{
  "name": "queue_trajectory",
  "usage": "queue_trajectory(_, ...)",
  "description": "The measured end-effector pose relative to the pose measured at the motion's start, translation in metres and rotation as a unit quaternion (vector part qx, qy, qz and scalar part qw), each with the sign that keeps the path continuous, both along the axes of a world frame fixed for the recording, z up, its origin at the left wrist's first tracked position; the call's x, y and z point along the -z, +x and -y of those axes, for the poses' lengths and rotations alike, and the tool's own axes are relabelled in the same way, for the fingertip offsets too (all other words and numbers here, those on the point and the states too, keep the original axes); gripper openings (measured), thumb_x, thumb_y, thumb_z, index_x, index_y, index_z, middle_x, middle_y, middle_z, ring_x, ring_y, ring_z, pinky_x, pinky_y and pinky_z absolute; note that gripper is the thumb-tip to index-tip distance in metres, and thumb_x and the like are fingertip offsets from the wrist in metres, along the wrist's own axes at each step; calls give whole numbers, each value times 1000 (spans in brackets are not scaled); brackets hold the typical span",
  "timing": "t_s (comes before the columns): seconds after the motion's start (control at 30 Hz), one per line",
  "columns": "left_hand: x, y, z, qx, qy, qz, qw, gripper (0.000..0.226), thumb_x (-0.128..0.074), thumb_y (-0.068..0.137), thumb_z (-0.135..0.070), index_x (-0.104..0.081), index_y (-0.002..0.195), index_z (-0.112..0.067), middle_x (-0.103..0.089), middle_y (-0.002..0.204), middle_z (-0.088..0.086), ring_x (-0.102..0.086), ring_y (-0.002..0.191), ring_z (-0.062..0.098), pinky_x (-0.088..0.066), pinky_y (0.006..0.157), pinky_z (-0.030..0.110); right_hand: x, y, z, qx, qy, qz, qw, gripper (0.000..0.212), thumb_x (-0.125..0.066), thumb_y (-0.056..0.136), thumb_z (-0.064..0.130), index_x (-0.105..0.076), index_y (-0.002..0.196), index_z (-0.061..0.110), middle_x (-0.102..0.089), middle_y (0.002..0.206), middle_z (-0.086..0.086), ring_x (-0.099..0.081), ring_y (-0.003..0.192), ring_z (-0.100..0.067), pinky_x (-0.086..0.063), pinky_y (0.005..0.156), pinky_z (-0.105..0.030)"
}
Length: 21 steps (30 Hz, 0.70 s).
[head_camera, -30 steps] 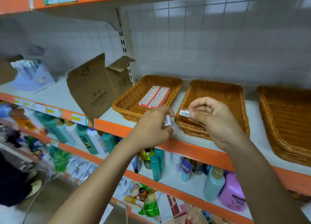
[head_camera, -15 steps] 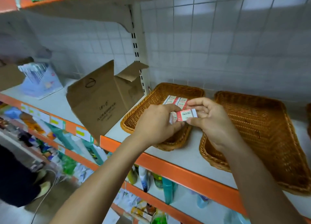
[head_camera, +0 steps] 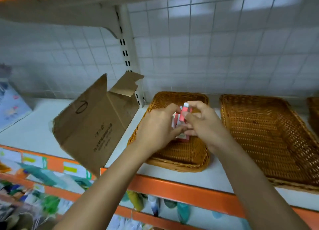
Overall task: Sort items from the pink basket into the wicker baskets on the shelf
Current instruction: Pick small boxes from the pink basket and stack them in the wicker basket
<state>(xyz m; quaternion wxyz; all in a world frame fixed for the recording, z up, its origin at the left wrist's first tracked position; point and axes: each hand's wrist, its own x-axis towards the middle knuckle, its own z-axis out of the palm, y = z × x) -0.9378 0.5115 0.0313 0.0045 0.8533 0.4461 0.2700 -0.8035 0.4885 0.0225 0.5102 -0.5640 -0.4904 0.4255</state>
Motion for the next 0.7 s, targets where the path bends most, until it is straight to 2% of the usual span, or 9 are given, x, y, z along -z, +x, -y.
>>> queue_trajectory(0.07,2,-9,-9,4,-30,-24,999,41,-70,80,-34,-56,119,-27,-66,93,2,-60,91,25,-43,68,32,5,-5,-6,24,9,92,995,22,-53,94,20,-51,111,35,-66,97,-3,-66,86,-16,-56,79,-38)
queue_trajectory(0.13,6,-18,-20,-6,-66,-50,997,43,-70,81,-28,-54,122,-29,-66,106,4,-59,101,26,-47,77,34,6,-10,-6,57,-5,215,975,25,-56,91,26,-49,115,31,-65,99,-1,-63,94,-19,-53,84,-43)
queue_trajectory(0.23,14,-24,-33,12,-123,-57,991,43,-66,83,-18,-51,123,-23,-60,120,5,-53,111,24,-41,86,30,7,-16,-3,87,-35,361,928,19,-63,88,26,-53,104,25,-64,101,-2,-59,98,-23,-51,85,-40)
queue_trajectory(0.3,19,-24,-38,37,-161,-50,985,42,-64,84,-14,-49,122,-21,-54,125,4,-48,116,22,-35,87,25,7,-21,1,80,-52,441,892,23,-64,86,23,-58,108,20,-64,108,-5,-57,103,-24,-48,87,-34)
queue_trajectory(0.37,25,-24,-41,54,-178,-40,982,40,-61,85,-12,-49,122,-21,-50,127,5,-45,118,22,-34,91,26,7,-26,4,68,-56,505,859,30,-64,85,20,-61,115,18,-61,117,-6,-54,110,-24,-43,90,-32)
queue_trajectory(0.5,32,-26,-45,51,-168,-9,984,42,-57,88,-11,-49,128,-20,-49,130,5,-44,120,22,-36,97,28,10,-36,9,42,-72,543,836,31,-63,86,14,-63,116,16,-58,121,-6,-52,113,-24,-43,92,-32)
queue_trajectory(0.7,33,-31,-44,31,-164,102,981,38,-65,88,-19,-52,123,-22,-58,128,1,-56,111,17,-50,84,26,13,-42,10,42,-89,575,812,32,-63,86,18,-63,118,16,-56,122,-9,-53,112,-26,-45,92,-34)
